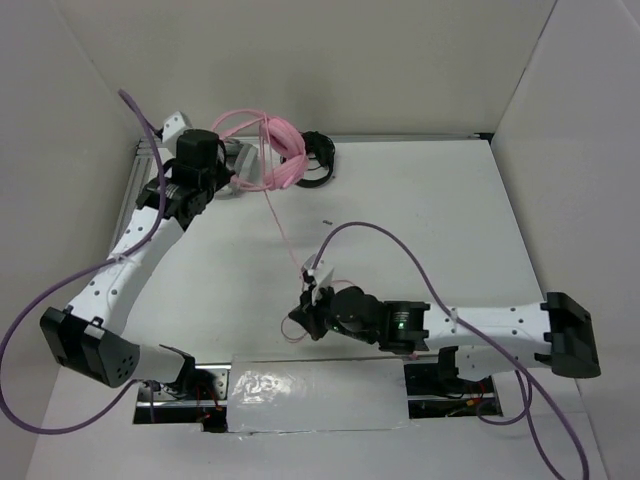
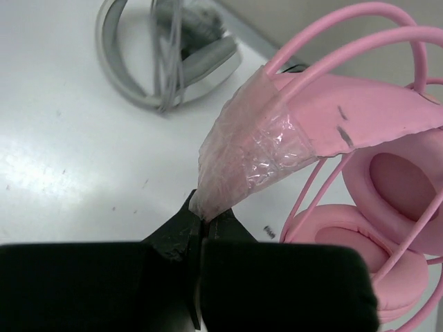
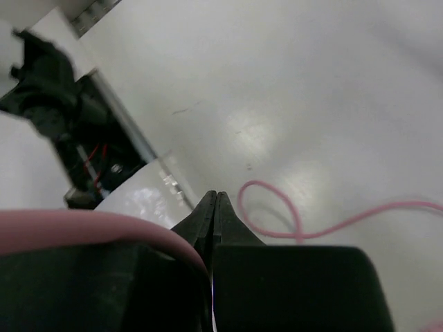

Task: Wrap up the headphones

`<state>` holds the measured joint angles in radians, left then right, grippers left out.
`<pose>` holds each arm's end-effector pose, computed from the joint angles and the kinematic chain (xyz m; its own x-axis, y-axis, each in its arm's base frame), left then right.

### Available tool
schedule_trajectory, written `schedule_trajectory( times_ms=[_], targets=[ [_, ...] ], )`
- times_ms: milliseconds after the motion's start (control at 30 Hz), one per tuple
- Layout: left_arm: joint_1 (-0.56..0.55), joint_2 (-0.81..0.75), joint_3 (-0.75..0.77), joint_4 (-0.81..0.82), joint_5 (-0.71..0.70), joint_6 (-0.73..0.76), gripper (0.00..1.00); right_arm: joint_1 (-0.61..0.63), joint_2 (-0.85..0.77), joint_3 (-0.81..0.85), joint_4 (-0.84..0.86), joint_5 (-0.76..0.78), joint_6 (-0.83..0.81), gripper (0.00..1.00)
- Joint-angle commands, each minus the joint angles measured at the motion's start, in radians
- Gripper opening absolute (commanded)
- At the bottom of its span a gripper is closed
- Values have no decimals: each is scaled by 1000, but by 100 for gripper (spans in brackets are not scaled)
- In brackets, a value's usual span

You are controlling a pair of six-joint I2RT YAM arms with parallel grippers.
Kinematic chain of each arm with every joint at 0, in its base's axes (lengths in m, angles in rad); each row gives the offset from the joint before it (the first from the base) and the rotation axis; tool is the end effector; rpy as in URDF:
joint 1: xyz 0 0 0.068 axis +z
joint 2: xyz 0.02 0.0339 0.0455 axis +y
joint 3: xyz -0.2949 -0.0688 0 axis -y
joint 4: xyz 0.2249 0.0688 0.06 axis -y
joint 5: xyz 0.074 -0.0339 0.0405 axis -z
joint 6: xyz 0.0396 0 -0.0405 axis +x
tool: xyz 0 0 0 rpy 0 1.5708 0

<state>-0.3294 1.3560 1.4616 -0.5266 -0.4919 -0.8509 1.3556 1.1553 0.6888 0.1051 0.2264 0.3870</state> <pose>0.2652 -0.0709 0.4405 -0.1627 -0.6448 -0.7469 -0.3717 0.7412 -0.5590 0.0587 0.2268 0.2959 -0.4123 -0.1639 -0.8962 -0.8116 0.5130 0.2795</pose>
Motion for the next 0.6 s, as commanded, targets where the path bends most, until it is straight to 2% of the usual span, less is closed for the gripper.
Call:
schedule_trajectory(
  times_ms=[0, 67, 100, 133, 200, 267, 333, 367, 400, 567],
  targets=[
    [15, 9, -21, 24, -40, -137, 0, 13, -88, 110, -310, 363, 4, 0],
    [7, 29, -65, -48, -37, -210, 0, 14, -83, 184, -428, 472, -5, 0],
    [3, 28, -92, -58, -36, -214, 0, 13, -77, 210, -465, 584, -10, 0],
    [-2, 19, -159, -43, -4, -208, 0, 10, -69, 262, -516, 631, -19, 0],
    [-14, -18, -233, 53, 56, -131, 0, 4, -46, 331, -557, 726, -72, 0],
    [-34, -70, -344, 120, 146, -47, 0, -27, -40, 360, -555, 754, -162, 0],
    [-59, -124, -424, 158, 191, -1, 0, -90, -48, 385, -518, 729, -275, 0],
    [-69, -144, -467, 151, 188, 3, 0, -117, -52, 396, -504, 662, -308, 0],
    [-91, -178, -484, 145, 190, 13, 0, -188, -65, 400, -495, 631, -368, 0],
    [-149, -287, -564, 116, 228, 52, 0, -357, -83, 414, -386, 427, -525, 0]
  ],
)
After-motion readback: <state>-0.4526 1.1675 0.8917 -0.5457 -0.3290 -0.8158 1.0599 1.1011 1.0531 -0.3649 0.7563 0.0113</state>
